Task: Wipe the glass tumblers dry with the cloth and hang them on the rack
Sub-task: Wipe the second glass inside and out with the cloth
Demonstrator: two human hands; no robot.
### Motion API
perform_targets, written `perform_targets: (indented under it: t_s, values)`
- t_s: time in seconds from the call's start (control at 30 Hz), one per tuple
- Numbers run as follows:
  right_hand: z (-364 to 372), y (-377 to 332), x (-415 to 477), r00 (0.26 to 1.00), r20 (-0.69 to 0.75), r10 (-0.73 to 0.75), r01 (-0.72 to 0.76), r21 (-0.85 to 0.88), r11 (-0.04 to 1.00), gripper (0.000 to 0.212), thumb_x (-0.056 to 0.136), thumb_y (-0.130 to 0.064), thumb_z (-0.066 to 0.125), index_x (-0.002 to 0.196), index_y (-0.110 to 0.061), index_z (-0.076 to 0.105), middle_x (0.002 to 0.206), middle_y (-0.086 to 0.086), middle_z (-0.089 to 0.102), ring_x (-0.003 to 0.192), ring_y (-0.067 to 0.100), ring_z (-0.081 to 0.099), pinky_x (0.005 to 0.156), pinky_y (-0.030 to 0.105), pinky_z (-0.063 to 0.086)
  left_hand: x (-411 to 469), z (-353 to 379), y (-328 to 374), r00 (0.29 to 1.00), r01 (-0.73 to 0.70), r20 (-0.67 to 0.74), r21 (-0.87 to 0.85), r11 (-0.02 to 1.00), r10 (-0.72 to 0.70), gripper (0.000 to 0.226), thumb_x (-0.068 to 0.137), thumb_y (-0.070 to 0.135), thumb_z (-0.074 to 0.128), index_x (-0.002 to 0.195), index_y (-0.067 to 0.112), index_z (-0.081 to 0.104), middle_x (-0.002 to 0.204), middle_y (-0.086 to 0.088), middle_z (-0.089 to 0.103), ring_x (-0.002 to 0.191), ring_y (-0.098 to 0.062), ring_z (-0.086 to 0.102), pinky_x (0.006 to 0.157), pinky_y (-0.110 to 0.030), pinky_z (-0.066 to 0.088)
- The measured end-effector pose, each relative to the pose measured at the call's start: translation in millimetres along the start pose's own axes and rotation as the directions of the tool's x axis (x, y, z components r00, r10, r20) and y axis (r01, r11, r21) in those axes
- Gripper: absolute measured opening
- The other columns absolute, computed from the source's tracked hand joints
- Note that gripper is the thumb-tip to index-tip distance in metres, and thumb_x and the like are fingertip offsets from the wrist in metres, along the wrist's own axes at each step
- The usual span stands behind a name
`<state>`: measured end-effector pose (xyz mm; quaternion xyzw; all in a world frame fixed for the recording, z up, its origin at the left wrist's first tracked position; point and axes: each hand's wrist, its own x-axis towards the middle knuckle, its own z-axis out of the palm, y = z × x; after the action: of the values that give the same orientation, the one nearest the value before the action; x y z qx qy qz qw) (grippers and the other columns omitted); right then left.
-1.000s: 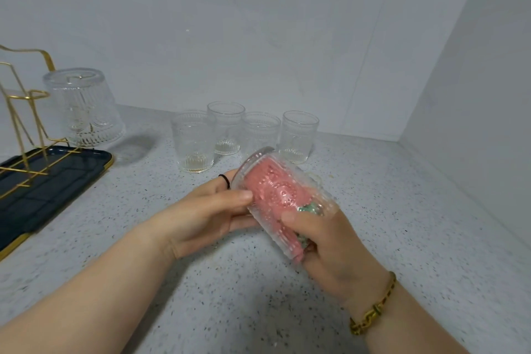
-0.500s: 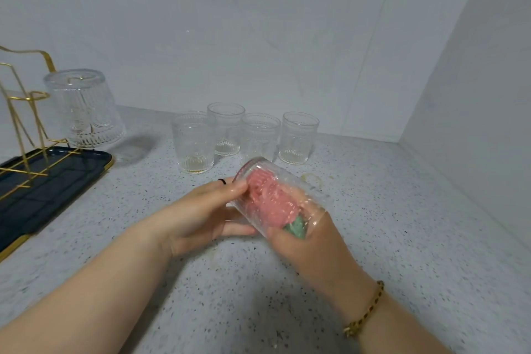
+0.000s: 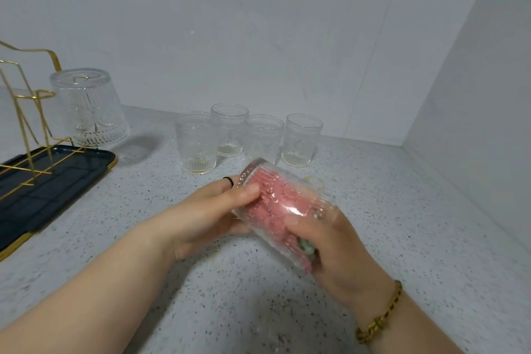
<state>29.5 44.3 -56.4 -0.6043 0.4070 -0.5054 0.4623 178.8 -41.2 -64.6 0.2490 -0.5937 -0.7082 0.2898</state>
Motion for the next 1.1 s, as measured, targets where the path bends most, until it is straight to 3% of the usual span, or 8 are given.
perform_targets:
  t_s: [0.1, 0.27, 0.4, 0.5, 0.63, 0.87, 1.03, 1.1]
  values:
    - [4, -4, 2, 0.991, 0.128, 0.041, -0.085, 0.364, 0.928, 0.036, 0.082, -0.013, 0.048, 0.114, 0.0, 0.057, 0.114, 0.024, 0.059, 0.107, 0.033, 0.057, 0.093, 0.044, 0.046, 0, 0, -1, 0.998, -0.054, 0.009, -0.011, 0.998, 0.054, 0.09, 0.023, 0.054, 0.087, 0.098, 0.011, 0.062, 0.085, -0.004, 0.073, 0.079, -0.017, 0.07, 0.065, -0.026, 0.056]
    - [9, 0, -1, 0.992, 0.128, 0.002, 0.022, -0.188, 0.982, 0.036, 0.066, -0.02, 0.066, 0.1, -0.027, 0.059, 0.085, -0.008, 0.064, 0.082, 0.013, 0.063, 0.071, 0.03, 0.052, -2, 10, 2, 0.995, 0.063, -0.075, -0.012, 0.998, -0.064, 0.033, 0.059, 0.046, 0.076, 0.074, 0.017, 0.073, 0.077, -0.006, 0.074, 0.066, -0.019, 0.071, 0.05, -0.031, 0.058]
    - [11, -1, -3, 0.996, 0.086, 0.035, -0.011, -0.264, 0.964, 0.017, 0.077, -0.003, 0.054, 0.091, -0.01, 0.056, 0.067, -0.004, 0.059, 0.056, 0.005, 0.055, 0.053, 0.017, 0.045, -3, 5, 4, 0.995, 0.095, -0.006, -0.061, 0.994, -0.095, 0.048, 0.051, 0.049, 0.073, 0.084, 0.015, 0.07, 0.079, -0.006, 0.074, 0.071, -0.018, 0.071, 0.056, -0.031, 0.059]
    - [3, -3, -2, 0.999, 0.026, 0.038, -0.037, -0.065, 0.997, 0.022, 0.066, -0.015, 0.06, 0.085, -0.023, 0.069, 0.073, 0.009, 0.063, 0.061, 0.033, 0.055, 0.056, 0.035, 0.047, -4, -4, 6, 0.99, -0.022, 0.137, -0.154, 0.988, 0.043, 0.074, 0.032, 0.043, 0.09, 0.099, 0.018, 0.07, 0.099, -0.007, 0.071, 0.091, -0.019, 0.068, 0.073, -0.026, 0.055]
    - [2, -7, -2, 0.986, 0.081, 0.145, -0.166, 0.454, 0.875, 0.026, 0.053, -0.019, 0.064, 0.076, -0.01, 0.072, 0.077, 0.009, 0.066, 0.07, 0.02, 0.063, 0.062, 0.027, 0.053, -3, -5, 4, 0.987, -0.094, 0.123, -0.104, 0.99, 0.107, 0.077, 0.03, 0.043, 0.09, 0.097, 0.017, 0.065, 0.088, -0.003, 0.074, 0.081, -0.013, 0.069, 0.068, -0.021, 0.054]
    - [12, 0, 1, 0.997, 0.065, 0.03, -0.011, -0.267, 0.964, 0.018, 0.075, -0.009, 0.065, 0.087, -0.021, 0.06, 0.074, 0.001, 0.064, 0.071, 0.012, 0.064, 0.066, 0.026, 0.055, -3, 6, 5, 0.994, 0.097, -0.052, -0.061, 0.993, -0.1, 0.042, 0.063, 0.046, 0.07, 0.086, 0.012, 0.061, 0.07, -0.006, 0.073, 0.061, -0.017, 0.07, 0.051, -0.029, 0.058]
    - [-2, -8, 0, 0.991, 0.107, 0.08, -0.114, 0.366, 0.924, 0.032, 0.062, -0.019, 0.062, 0.091, -0.006, 0.068, 0.089, 0.022, 0.066, 0.079, 0.029, 0.065, 0.068, 0.033, 0.056, -5, -7, 4, 0.986, -0.013, 0.165, -0.047, 0.999, 0.02, 0.076, 0.034, 0.042, 0.09, 0.1, 0.016, 0.062, 0.09, -0.006, 0.073, 0.084, -0.018, 0.07, 0.068, -0.027, 0.057]
    - [1, -10, 0, 0.985, 0.163, 0.053, -0.12, 0.432, 0.894, 0.029, 0.066, -0.014, 0.057, 0.089, -0.002, 0.069, 0.083, 0.015, 0.068, 0.077, 0.023, 0.067, 0.065, 0.028, 0.055, -3, -5, 3, 0.99, -0.004, 0.144, -0.001, 1.0, 0.004, 0.079, 0.032, 0.046, 0.089, 0.099, 0.012, 0.062, 0.089, -0.008, 0.073, 0.081, -0.02, 0.07, 0.067, -0.03, 0.058]
